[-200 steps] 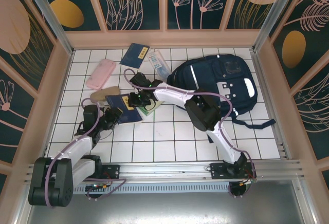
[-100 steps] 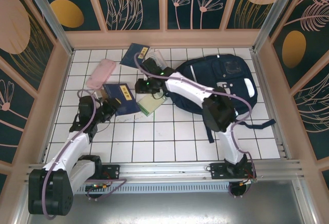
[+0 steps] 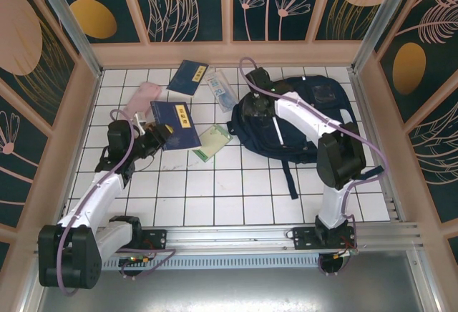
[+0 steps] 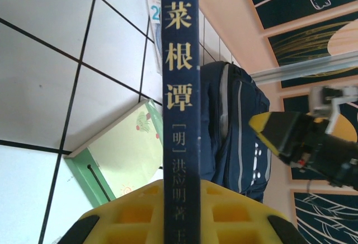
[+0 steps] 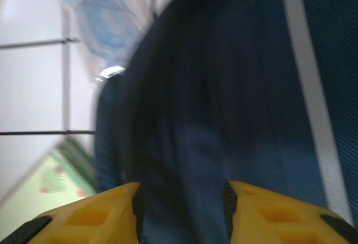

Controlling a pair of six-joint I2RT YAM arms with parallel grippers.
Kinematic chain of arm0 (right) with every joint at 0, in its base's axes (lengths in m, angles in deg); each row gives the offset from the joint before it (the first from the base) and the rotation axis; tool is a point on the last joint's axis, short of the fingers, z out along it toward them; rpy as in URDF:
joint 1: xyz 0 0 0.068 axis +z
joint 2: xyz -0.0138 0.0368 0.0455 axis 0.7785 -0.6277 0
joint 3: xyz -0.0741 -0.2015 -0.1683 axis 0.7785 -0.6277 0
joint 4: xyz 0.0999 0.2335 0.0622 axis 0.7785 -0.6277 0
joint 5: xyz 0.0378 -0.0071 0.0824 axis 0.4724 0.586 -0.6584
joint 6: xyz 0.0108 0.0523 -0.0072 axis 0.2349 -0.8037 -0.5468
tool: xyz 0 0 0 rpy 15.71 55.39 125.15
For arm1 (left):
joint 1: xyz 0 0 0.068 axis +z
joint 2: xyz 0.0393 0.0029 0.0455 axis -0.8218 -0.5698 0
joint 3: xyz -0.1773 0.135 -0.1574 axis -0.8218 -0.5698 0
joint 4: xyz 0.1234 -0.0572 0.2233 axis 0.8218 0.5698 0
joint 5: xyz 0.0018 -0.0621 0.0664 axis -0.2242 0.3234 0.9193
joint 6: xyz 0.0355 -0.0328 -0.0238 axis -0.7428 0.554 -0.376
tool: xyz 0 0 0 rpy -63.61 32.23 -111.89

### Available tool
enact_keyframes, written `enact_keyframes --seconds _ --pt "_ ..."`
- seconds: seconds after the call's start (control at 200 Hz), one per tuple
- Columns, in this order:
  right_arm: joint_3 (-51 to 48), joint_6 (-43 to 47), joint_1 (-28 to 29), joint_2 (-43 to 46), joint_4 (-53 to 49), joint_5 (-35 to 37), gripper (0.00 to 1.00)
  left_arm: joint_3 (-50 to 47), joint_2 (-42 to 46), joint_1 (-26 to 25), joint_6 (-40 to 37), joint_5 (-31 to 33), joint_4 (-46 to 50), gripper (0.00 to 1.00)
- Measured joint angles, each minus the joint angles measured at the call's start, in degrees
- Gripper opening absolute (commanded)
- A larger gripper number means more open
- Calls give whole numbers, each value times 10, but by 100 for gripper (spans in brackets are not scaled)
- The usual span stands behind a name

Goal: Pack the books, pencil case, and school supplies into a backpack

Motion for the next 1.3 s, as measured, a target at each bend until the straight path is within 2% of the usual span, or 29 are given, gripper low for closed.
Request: enact_keyframes --seconds 0.335,0.415,0.58,0.675,0.936,1.136,1.301 --pt "-74 27 -12 0 6 33 46 9 -6 -3 -1 -2 -1 0" --pt "-86 38 -11 0 22 47 41 12 -9 -5 -1 -3 -2 0" --pt "-105 61 -8 -1 54 62 12 14 -13 -17 -1 -5 -11 0" --pt "-105 69 -7 0 62 70 0 20 -20 -28 -1 -7 -12 0" --pt "-91 85 -7 30 45 78 0 62 -67 -62 2 -10 -45 1" --pt "-10 101 -18 54 -7 68 0 80 -128 -108 28 4 -110 0" --pt "56 105 -37 65 -37 33 0 98 -191 -155 57 27 -156 0"
